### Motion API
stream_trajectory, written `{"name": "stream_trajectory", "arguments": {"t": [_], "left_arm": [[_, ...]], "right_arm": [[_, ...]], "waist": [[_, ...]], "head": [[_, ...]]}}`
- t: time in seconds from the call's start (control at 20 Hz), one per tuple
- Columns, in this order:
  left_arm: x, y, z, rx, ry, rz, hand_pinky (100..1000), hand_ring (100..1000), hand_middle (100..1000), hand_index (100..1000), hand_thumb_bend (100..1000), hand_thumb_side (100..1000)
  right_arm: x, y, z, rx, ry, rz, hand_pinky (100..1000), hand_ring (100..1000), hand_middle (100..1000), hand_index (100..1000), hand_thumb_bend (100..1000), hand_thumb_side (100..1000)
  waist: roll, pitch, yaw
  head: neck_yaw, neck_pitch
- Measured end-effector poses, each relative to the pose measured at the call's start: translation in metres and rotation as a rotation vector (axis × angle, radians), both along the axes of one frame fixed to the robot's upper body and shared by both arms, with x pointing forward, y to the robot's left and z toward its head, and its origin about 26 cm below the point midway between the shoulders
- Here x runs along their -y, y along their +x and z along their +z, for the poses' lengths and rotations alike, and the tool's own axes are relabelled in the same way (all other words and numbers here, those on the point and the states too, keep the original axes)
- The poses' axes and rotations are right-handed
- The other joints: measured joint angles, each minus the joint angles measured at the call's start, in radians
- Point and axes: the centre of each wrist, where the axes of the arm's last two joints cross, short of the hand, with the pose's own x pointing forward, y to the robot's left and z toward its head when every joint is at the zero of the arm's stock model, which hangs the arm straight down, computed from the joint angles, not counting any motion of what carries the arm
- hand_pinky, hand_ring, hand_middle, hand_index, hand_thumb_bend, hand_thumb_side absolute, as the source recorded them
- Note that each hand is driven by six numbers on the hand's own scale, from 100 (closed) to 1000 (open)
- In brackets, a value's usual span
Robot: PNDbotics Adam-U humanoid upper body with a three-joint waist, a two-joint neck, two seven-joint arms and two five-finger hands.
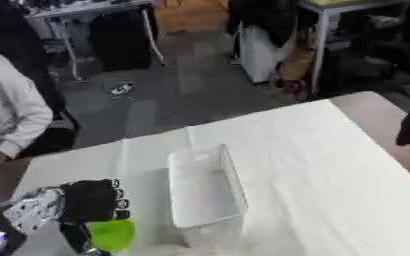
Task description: Pick up objects on the table and place them in the box.
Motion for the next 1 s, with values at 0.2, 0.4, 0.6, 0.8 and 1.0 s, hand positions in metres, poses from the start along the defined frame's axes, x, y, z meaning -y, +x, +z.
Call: {"name": "stream_trajectory", "arguments": {"t": [0.2,0.4,0.6,0.8,1.0], "left_arm": [[0.006,0.001,0.038,0.087,-0.052,-0.04,100,104,215,346,192,892],[0.02,0.007,0.073,0.174,-0.074,-0.09,100,111,216,344,191,892],[0.042,0.018,0.093,0.237,-0.079,-0.139,100,116,217,345,192,889],[0.07,0.033,0.099,0.272,-0.071,-0.179,100,127,221,347,192,889],[0.104,0.046,0.099,0.287,-0.065,-0.224,100,148,232,353,194,894]], "right_arm": [[0.0,0.0,0.0,-0.002,-0.002,0.0,100,407,502,628,100,760],[0.0,0.0,0.0,-0.003,-0.005,0.001,100,407,502,629,100,760],[0.0,0.0,0.0,-0.003,-0.009,0.004,100,407,501,628,100,757],[-0.003,0.001,0.002,0.004,0.002,0.014,100,407,501,628,100,756],[-0.007,0.002,0.007,0.016,0.016,0.032,100,407,501,628,100,753]], "waist": [[0.0,-0.001,0.003],[0.0,-0.007,0.001],[0.0,-0.007,-0.013],[0.001,-0.006,-0.03],[0.005,0.0,-0.051]], "head": [[0.0,0.0],[0.007,-0.001],[0.016,-0.01],[0.02,-0.019],[0.031,-0.023]]}}
